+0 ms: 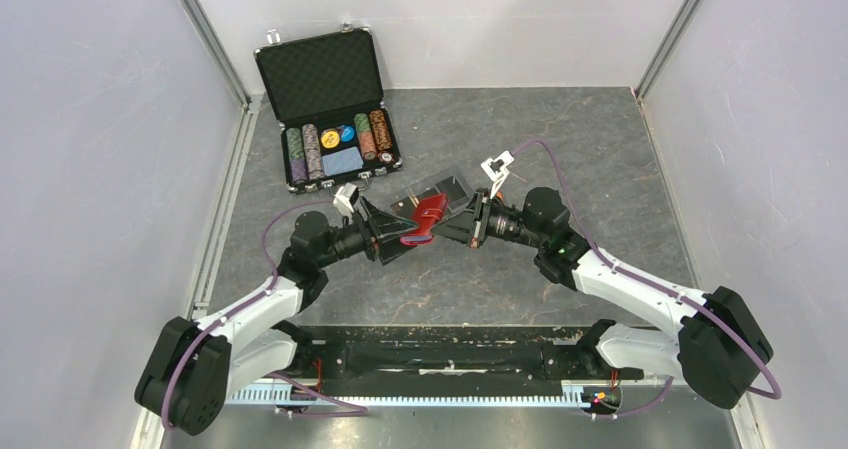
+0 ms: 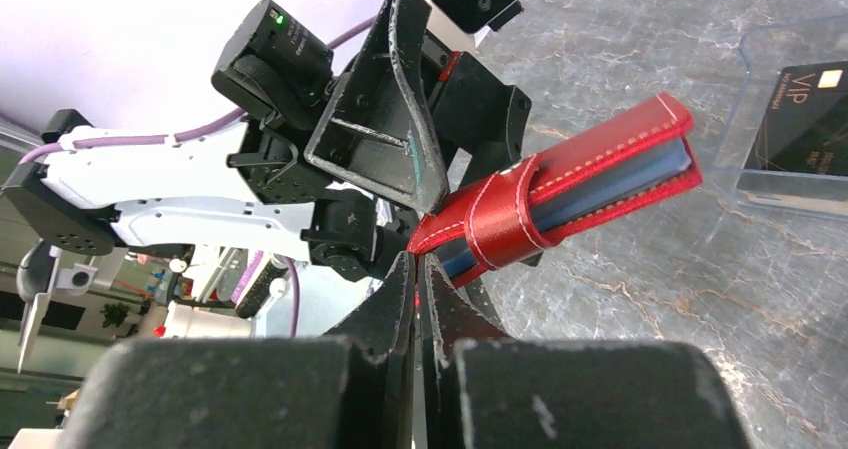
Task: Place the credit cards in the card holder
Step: Open the card holder at the center of the board.
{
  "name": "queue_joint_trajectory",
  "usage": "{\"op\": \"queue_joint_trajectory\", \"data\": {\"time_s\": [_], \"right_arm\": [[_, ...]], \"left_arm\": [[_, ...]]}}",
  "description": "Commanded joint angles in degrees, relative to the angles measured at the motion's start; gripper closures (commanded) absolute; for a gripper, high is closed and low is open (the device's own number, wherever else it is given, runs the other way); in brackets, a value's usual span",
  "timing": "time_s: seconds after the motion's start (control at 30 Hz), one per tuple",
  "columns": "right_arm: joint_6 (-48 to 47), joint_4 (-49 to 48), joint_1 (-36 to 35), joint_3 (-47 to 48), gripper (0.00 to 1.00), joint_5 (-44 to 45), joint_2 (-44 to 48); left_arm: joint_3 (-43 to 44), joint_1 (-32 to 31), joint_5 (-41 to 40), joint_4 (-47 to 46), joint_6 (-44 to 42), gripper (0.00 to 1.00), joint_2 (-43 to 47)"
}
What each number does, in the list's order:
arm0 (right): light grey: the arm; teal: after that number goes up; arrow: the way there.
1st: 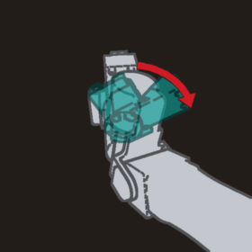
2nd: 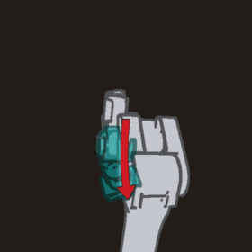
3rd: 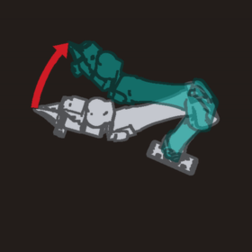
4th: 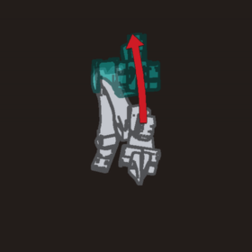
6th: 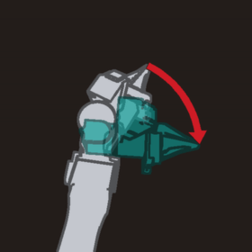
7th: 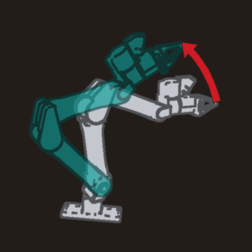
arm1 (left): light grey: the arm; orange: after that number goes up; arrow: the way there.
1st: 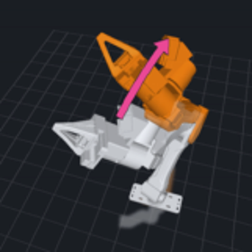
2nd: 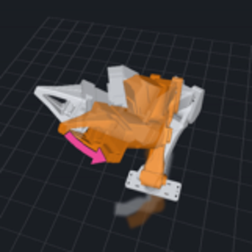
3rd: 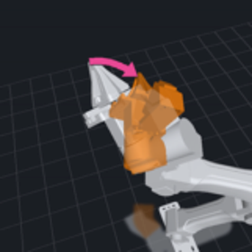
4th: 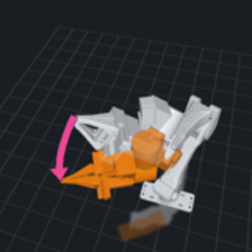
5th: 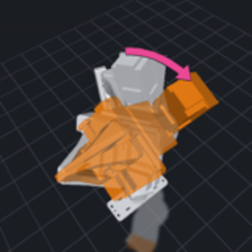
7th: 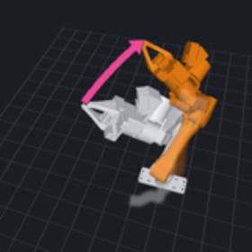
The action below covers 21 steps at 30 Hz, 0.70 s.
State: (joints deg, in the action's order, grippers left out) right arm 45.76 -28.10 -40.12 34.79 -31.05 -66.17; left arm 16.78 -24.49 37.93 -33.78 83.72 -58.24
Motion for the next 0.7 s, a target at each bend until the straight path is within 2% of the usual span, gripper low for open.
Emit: {"op": "queue_joint_trajectory", "data": {"time_s": [0.0,0.17,0.27,0.4,0.47,0.53,0.63,0.67], "right_arm": [[2.58,-6.96,0.22,0.38,1.00,-2.26,0.56],[2.91,-7.27,0.22,0.03,1.00,-2.76,-0.06],[3.28,-8.44,0.22,-0.57,1.00,-3.14,-0.47],[0.77,-4.93,0.29,-0.31,0.99,-1.90,-0.39],[-2.28,0.25,0.30,0.89,0.80,-0.07,-0.18],[-5.58,6.50,0.30,2.27,0.61,2.56,0.39],[-10.57,14.67,0.29,4.45,0.26,6.97,1.62],[-12.18,17.79,0.28,5.22,0.18,8.87,2.12]], "left_arm": [[0.20,0.18,-1.82,-9.72,6.11,0.27,-0.46],[0.11,0.21,-2.33,-10.17,5.98,0.51,-0.38],[-0.12,0.20,-2.51,-10.09,5.76,0.62,-0.46],[-0.84,0.24,-3.12,-9.69,5.33,0.87,-0.23],[-0.89,0.28,-3.39,-8.10,4.38,0.98,0.45],[-0.12,0.32,-3.30,-3.91,1.71,0.98,1.69],[3.85,0.23,-3.83,11.31,-7.24,0.98,5.07],[6.29,0.13,-4.67,18.13,-12.16,0.98,6.15]]}}
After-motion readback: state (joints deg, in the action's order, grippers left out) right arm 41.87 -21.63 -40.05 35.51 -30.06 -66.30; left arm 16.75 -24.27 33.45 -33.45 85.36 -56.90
